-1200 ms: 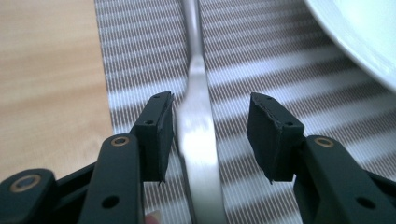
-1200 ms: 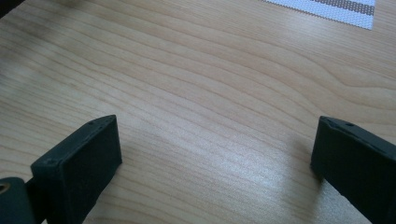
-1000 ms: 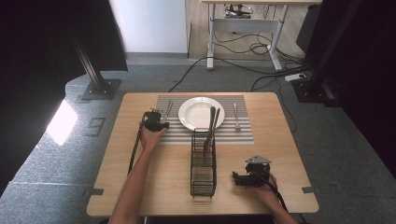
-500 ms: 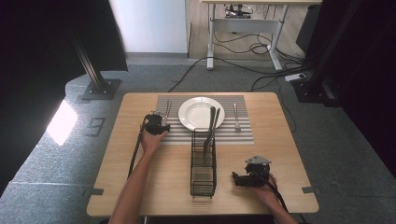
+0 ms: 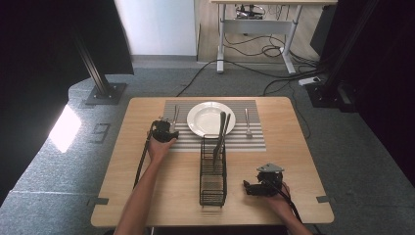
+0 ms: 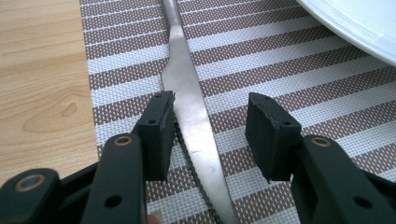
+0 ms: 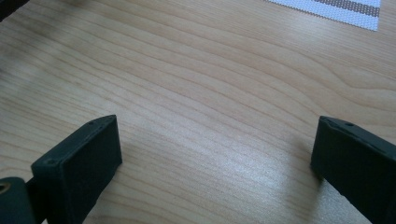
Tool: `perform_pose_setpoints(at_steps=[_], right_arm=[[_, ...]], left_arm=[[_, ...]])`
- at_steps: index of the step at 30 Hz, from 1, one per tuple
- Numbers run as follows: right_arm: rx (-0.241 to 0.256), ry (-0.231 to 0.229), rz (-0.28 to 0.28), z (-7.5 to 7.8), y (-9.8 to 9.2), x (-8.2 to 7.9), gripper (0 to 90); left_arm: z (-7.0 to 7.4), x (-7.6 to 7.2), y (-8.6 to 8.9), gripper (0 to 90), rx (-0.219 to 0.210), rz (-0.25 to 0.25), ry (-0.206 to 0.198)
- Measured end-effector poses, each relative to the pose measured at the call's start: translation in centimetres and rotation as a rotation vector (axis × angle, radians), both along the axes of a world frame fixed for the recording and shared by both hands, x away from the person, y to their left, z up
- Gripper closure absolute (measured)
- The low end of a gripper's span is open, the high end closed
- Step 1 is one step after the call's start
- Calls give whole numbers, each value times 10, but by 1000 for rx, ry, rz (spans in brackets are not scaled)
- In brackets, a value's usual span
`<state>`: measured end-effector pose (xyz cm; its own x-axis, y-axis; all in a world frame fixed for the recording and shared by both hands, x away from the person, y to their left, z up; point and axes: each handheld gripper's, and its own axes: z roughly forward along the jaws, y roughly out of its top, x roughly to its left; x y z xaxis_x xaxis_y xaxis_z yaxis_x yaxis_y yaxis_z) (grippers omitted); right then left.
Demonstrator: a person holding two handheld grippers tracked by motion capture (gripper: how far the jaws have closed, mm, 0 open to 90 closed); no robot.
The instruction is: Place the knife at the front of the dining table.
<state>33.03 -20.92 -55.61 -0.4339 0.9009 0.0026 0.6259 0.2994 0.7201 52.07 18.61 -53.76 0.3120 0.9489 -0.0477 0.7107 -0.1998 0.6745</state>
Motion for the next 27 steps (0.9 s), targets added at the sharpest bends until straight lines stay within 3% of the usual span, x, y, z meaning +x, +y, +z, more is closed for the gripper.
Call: perform_pose_setpoints(at_steps=[10,14,22,27], right_arm=[[2,2,1,0,0,0,17],[2,2,1,0,0,0,17],[1,1,1,0,0,0,15],[2,2,1,0,0,0,16]], left_arm=[[0,0,0,500,-9,0,-1],[2,-1,0,438,-9,6,-17],[32,-15,8,369,-51,-22,-99],[40,-21,13,363,-77,-27,-116]])
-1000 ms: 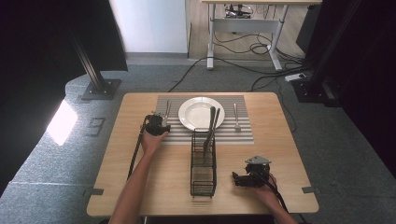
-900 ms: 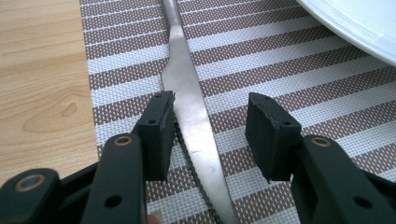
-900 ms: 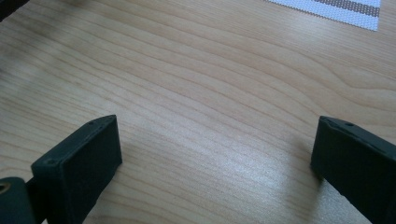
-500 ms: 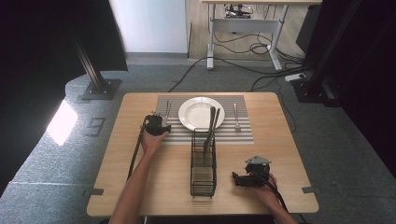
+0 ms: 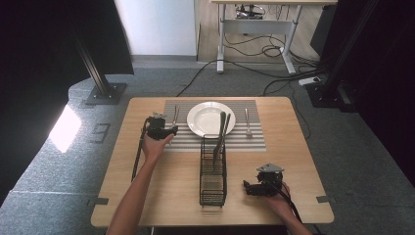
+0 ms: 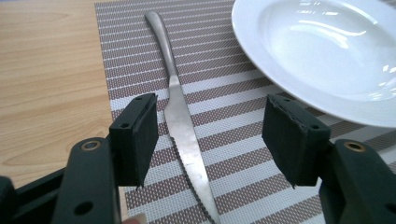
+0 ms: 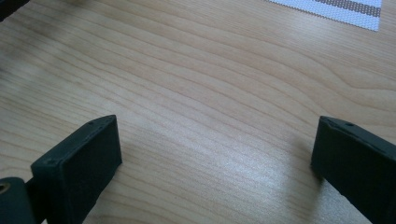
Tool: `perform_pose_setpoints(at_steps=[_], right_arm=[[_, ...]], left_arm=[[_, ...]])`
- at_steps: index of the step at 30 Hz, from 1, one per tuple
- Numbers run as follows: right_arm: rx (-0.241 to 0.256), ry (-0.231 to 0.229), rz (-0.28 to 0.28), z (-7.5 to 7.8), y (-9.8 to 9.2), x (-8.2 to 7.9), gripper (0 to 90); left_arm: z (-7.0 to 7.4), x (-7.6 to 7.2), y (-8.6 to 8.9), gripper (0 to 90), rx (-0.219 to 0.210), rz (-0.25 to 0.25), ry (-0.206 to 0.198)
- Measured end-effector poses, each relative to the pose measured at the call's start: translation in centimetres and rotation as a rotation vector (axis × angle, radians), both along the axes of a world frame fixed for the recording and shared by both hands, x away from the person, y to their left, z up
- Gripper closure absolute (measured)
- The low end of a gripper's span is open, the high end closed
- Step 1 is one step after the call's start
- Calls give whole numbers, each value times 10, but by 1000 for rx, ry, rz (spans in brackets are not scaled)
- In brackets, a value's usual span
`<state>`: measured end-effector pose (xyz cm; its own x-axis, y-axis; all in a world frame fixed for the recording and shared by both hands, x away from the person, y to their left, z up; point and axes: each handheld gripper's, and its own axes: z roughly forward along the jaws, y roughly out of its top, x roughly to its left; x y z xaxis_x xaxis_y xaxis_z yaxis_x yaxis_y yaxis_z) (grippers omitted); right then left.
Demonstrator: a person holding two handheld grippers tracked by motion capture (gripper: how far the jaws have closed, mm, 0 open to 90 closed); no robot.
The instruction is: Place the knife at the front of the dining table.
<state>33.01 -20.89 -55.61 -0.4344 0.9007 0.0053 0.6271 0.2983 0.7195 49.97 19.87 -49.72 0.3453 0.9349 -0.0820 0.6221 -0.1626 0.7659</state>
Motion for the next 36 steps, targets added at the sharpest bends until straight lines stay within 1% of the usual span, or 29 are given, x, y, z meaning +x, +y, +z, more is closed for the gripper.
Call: perform_pose_setpoints(at_steps=[1,2,3,5,8,11,12,16,17,18,19,20,21,22,25,27,28,29,30,31,32,33,34,36], right_arm=[[0,0,1,0,0,0,16],[0,0,0,0,0,0,16],[0,0,0,0,0,0,16],[-1,-1,5,0,0,0,15],[-1,0,14,0,1,1,14],[-3,0,26,0,2,2,14],[-3,0,26,0,2,2,14],[-3,5,39,0,2,2,11],[-3,6,43,0,1,3,7],[-3,6,43,0,1,3,7],[-3,6,46,0,2,4,3],[-3,6,46,0,2,4,3],[-5,6,50,0,2,4,3],[-5,6,50,0,2,4,3],[-6,9,53,1,2,5,2],[-6,8,52,1,2,4,2],[-6,9,53,0,2,5,0],[-5,9,52,0,2,5,0],[-4,9,53,0,2,5,0],[-4,8,53,0,2,5,0],[-4,8,53,0,2,5,0],[-4,8,54,0,2,5,0],[-4,8,54,0,2,5,0],[-3,5,53,0,2,5,0]], left_arm=[[4,-4,2,361,0,-4,-13],[4,-4,2,362,0,-4,-13],[7,-10,4,363,-4,-7,-40],[11,-16,7,362,-30,-19,-41],[17,-26,10,359,-38,-30,-51],[22,-38,13,358,-58,-47,-58],[22,-38,13,358,-58,-47,-58],[27,-58,17,359,-54,-72,-69],[29,-68,20,359,-54,-82,-71],[29,-68,20,359,-54,-82,-71],[30,-79,22,359,-65,-91,-69],[30,-79,22,360,-65,-91,-69],[30,-89,24,360,-73,-106,-65],[30,-89,24,360,-73,-106,-65],[28,-105,25,359,-65,-131,-54],[27,-116,27,359,-81,-144,-52],[27,-128,29,360,-101,-153,-48],[27,-133,29,360,-111,-160,-40],[27,-133,29,358,-111,-160,-40],[27,-145,30,359,-124,-172,-39],[27,-145,30,359,-124,-172,-39],[28,-156,31,359,-137,-185,-34],[28,-156,31,358,-137,-185,-34],[26,-166,32,359,-144,-195,-36]])
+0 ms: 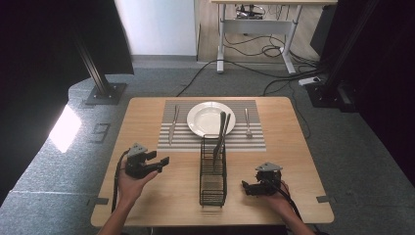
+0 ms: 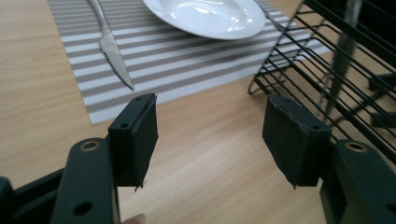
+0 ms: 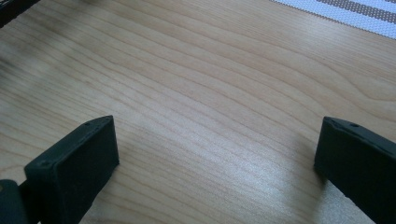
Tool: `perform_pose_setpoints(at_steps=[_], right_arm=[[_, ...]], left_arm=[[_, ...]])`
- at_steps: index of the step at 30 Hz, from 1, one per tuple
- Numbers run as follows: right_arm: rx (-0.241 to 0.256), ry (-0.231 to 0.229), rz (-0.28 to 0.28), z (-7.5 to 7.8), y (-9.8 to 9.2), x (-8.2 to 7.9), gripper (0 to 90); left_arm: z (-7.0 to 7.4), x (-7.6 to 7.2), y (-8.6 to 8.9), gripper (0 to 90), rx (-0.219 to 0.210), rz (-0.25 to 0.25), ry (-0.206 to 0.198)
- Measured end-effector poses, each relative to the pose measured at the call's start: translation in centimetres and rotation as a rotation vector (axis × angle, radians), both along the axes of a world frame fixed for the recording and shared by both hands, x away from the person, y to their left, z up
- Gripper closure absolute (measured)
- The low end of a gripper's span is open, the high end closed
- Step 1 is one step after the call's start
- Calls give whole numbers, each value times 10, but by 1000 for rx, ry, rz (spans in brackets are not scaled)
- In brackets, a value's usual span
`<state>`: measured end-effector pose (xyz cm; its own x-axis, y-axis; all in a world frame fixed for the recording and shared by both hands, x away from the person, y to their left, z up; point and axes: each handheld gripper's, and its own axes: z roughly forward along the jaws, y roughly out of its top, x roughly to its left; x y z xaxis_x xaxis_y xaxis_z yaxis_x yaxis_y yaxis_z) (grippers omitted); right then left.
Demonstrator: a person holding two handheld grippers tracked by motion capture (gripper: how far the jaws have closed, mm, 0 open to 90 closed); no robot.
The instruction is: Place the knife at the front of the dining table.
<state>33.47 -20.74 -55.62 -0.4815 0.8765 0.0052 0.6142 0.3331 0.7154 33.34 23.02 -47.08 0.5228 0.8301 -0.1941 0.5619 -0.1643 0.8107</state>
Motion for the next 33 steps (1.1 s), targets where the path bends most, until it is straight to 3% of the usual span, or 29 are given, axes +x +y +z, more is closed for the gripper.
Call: perform_pose_setpoints(at_steps=[3,9,19,33], right_arm=[[0,0,-3,0,0,0,0],[0,-1,-3,0,0,0,0],[-1,1,1,0,-1,-1,0],[0,1,-4,0,-2,-3,0]], left_arm=[[-8,-17,1,357,23,-22,9],[-17,-28,0,360,45,-33,25],[-20,-24,-5,361,68,-52,24],[-20,-22,-6,362,68,-59,22]])
